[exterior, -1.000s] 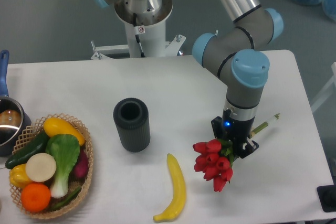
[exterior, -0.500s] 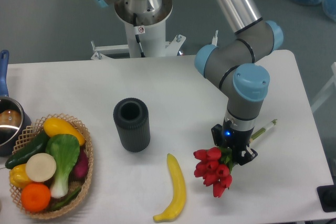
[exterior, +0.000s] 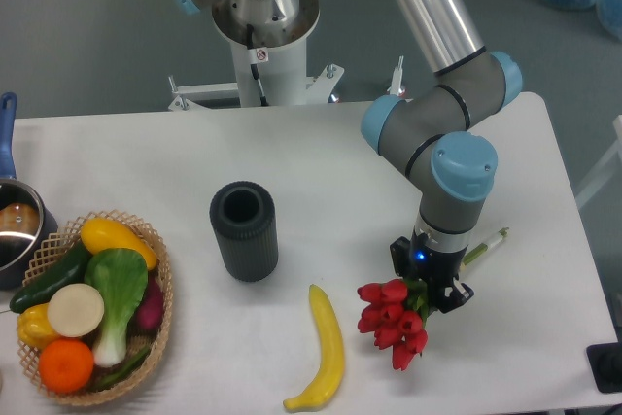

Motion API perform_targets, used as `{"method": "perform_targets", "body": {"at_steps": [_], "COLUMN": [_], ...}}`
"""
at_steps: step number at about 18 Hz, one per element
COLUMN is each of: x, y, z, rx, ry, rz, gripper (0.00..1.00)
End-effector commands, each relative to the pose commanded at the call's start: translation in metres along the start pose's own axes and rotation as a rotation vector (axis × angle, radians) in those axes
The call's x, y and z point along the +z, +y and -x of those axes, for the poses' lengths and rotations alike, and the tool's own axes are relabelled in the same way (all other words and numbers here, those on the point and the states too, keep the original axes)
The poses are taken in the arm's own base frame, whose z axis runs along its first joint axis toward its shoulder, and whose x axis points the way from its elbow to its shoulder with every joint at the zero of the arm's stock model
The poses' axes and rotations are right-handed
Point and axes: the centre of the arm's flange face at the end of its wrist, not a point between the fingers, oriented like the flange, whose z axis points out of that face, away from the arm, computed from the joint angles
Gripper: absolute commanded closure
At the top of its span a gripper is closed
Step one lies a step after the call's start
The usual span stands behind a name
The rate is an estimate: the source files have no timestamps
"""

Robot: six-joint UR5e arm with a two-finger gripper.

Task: Place the flowers on the table
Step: 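Open the gripper to release the tulip stems and lift slightly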

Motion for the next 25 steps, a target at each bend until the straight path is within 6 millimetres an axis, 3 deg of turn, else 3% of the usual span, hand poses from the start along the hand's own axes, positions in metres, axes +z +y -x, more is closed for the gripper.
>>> {"method": "perform_targets", "body": {"at_steps": [1,4,11,12,13,14,20,25], "x": [0.001,0.002,0.003,0.003,0.001,-0.004,-0.020,-0.065], "y": [0.000,0.000,0.001,0.001,0.002,0.004,0.035,0.049], "z": [0.000,0.000,0.000,0.000,0.002,0.004,0.018,0.038], "rx": [0.001,0.001,0.002,0.007,0.023,0.043,-0.066,-0.124], "ry": [0.001,0.003,0.003,0.003,-0.002,-0.009,-0.024,-0.091], "rz": [0.000,0.000,0.000,0.000,0.000,0.001,-0.105,-0.201], "gripper": [0.44,0.41,0.39,0.32,0.10,0.00,0.00,0.00]}}
